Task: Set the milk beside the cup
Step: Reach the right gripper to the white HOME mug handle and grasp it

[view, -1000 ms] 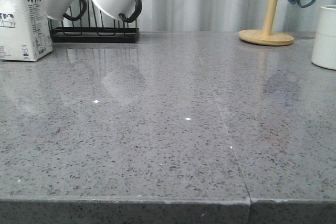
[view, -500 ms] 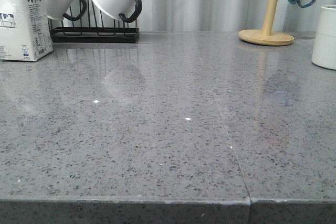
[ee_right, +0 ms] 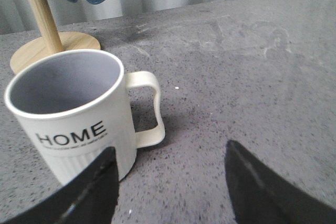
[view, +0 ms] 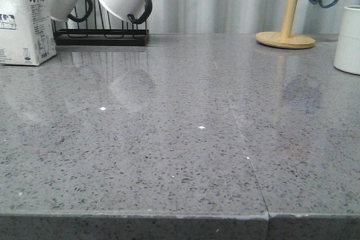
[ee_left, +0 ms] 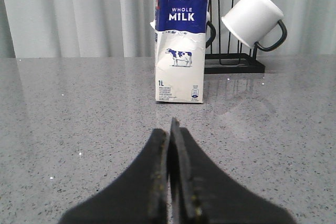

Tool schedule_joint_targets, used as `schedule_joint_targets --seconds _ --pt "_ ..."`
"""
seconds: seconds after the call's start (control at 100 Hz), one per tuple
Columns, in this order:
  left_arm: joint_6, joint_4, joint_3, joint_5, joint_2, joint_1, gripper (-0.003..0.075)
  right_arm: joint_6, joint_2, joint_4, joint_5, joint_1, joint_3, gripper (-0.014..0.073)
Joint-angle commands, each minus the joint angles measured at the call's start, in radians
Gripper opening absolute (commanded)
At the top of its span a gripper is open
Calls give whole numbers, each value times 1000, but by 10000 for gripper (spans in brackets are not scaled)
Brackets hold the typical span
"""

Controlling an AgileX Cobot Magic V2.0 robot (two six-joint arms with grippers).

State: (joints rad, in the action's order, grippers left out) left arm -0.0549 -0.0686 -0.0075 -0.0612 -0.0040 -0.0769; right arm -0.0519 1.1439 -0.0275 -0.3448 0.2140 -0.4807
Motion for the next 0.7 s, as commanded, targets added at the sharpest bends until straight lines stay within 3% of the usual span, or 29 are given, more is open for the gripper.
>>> schedule_joint_targets --seconds 0.0,0.38,0.69 --pt "3 -3 58 80 -30 2 -20 7 63 44 -199 7 -29 456" --pt "3 -3 58 80 -30 2 -20 7 341 55 -504 7 -34 456" --pt "3 -3 58 80 -30 2 -20 7 458 55 -504 7 -166 456"
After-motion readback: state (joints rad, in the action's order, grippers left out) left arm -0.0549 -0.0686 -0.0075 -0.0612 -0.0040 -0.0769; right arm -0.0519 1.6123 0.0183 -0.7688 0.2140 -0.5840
